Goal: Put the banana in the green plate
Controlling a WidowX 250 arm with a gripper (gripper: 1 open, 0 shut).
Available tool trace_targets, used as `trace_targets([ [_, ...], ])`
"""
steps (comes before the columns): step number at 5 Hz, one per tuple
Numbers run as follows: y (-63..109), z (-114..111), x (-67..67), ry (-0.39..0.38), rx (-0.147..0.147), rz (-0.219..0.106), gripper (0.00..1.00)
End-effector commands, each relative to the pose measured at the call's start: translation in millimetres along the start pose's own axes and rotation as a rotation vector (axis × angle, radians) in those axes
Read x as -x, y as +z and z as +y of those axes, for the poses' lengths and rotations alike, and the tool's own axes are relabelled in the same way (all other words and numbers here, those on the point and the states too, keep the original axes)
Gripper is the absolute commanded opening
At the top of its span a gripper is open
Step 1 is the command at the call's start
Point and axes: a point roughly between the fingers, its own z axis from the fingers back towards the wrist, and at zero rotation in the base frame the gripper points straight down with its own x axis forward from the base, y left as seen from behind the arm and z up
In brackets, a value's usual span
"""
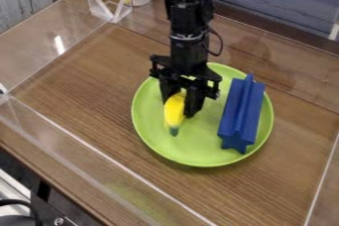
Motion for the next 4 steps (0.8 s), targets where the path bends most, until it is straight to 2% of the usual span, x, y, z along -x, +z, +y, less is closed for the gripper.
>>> trace_targets([
  [1,-5.0,-2.5,2.2,0.000,0.004,0.022,0.00],
  [4,-5.7,-12.1,-0.4,-0.009,0.010,0.037,0.00],
])
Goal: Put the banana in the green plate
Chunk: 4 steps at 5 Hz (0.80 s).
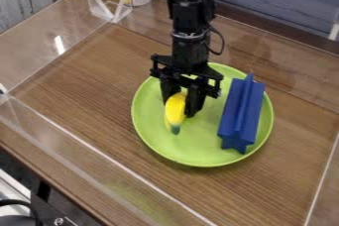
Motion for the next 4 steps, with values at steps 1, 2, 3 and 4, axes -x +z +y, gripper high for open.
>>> trace_targets([
  [1,-6.1,-10.9,1.6,-0.023,0.003,0.024,0.00],
  [2,-6.2,-14.2,1.0,-0.026,0.005,0.029,0.00],
  [3,-6.4,-16.3,0.8,-0.028,0.006,0.035,0.00],
  [4,-6.3,-16.4,1.0,-0.028,0.008,0.041,0.00],
])
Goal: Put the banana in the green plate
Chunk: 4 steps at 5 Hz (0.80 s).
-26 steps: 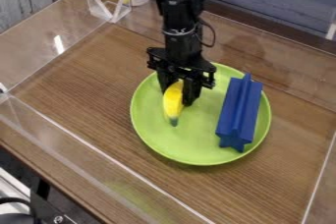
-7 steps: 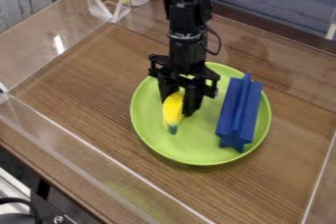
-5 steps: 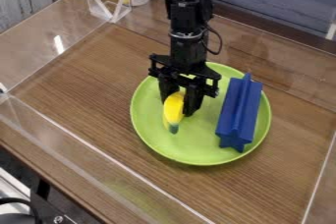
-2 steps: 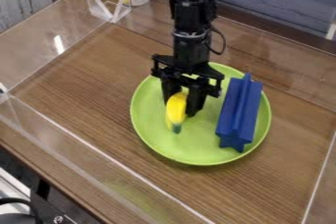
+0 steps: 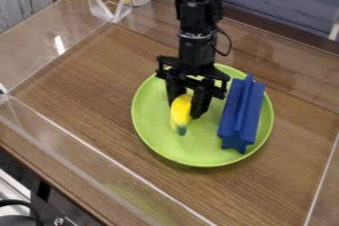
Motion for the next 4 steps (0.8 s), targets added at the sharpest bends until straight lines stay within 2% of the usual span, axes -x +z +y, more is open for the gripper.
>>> trace_targets([
  [1,-5.9,-7.9,2.5,-0.024,0.004,0.024,0.00],
  [2,-3.5,-8.3,3.8,-0.023,0.004,0.027,1.00],
  [3,6.5,-8.3,5.9,-0.025,0.010,0.017,1.00],
  [4,27.3,-9.3,10.3,-0.030,0.022,-0.013,1.00],
])
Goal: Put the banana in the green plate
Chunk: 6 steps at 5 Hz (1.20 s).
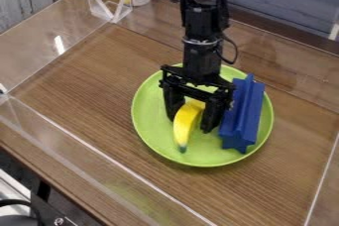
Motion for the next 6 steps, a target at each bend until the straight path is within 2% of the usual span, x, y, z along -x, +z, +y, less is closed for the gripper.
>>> trace_targets([
  [1,42.1,-3.9,2.3,-0.022,0.010,-0.108,1.00],
  [3,104.7,-2.2,16.3,-0.036,0.013,-0.199,1.00],
  [4,118.3,6.4,21.5,-0.040,0.010,-0.228,1.00],
  [5,111.3,12.1,18.2,-0.039,0.003,-0.241,1.00],
  [6,101.1,14.2,14.9,-0.041,-0.001,-0.225,1.00],
])
